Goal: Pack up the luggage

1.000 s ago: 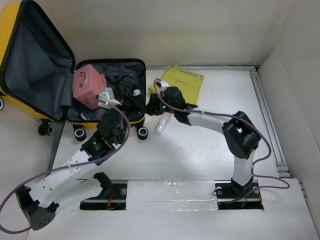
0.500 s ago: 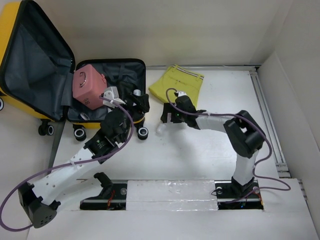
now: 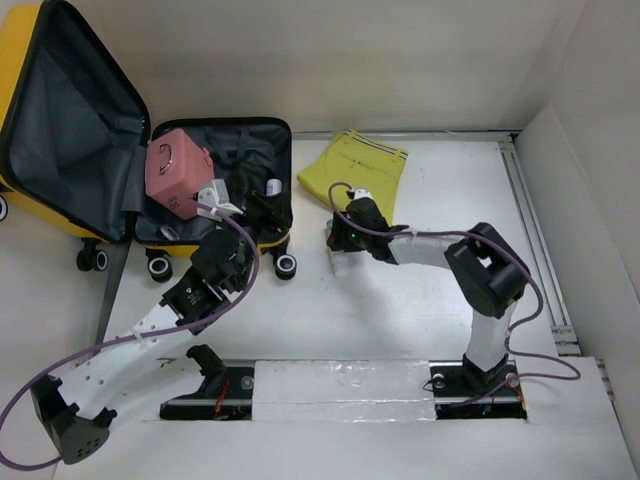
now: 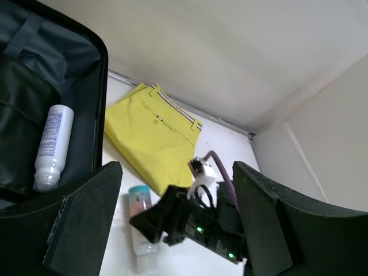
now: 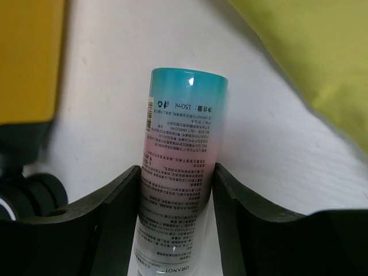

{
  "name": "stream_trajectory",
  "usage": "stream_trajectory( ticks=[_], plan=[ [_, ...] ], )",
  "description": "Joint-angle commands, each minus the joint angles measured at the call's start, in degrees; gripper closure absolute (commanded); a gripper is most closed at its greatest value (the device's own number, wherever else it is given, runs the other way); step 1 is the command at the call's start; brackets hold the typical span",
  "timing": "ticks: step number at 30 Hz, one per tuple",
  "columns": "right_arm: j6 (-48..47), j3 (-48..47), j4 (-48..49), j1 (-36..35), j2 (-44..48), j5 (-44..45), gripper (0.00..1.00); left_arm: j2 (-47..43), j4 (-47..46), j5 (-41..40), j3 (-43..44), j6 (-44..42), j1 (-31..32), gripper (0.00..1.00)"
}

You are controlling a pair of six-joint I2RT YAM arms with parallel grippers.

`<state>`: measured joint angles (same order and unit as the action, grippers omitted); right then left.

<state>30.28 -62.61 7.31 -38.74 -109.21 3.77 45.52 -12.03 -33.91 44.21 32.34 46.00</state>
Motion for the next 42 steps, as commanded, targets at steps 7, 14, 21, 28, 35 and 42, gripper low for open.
stream_trajectory(
  ticks=[7, 14, 21, 28, 35, 42],
  plan=[
    [-3.65, 0.49, -0.98, -0.37, 18.58, -2.18, 0.78, 0.8, -2.47, -0.28, 1.23, 2.99, -0.29, 0.27],
    [1.5, -25.6, 2.78, -0.99, 3.27, -17.99, 0.74, -3.59, -6.16, 3.76, -0.96, 3.35, -0.29, 0.21],
    [13.75, -50.52, 3.85, -0.64, -14.73, -30.84, 0.07, -2.54, -0.99, 1.83, 0.71, 3.87, -0.29, 0.17],
    [8.76, -19.08, 11.75, 8.76, 4.83, -26.8, 0.09, 7.55, -3.68, 5.42, 2.46, 2.73, -0.29, 0.0],
    [-3.09, 9.07, 8.18, 14.4, 30.14, -11.71, 0.66, 26.53, -5.72, 8.6, 7.91, 11.68, 0.23, 0.27],
    [-9.71, 17.87, -4.66, 14.4, 49.23, 0.88, 1.0, 47.36, 6.45, 5.79, 22.74, 27.48, 0.23, 0.3]
  ],
)
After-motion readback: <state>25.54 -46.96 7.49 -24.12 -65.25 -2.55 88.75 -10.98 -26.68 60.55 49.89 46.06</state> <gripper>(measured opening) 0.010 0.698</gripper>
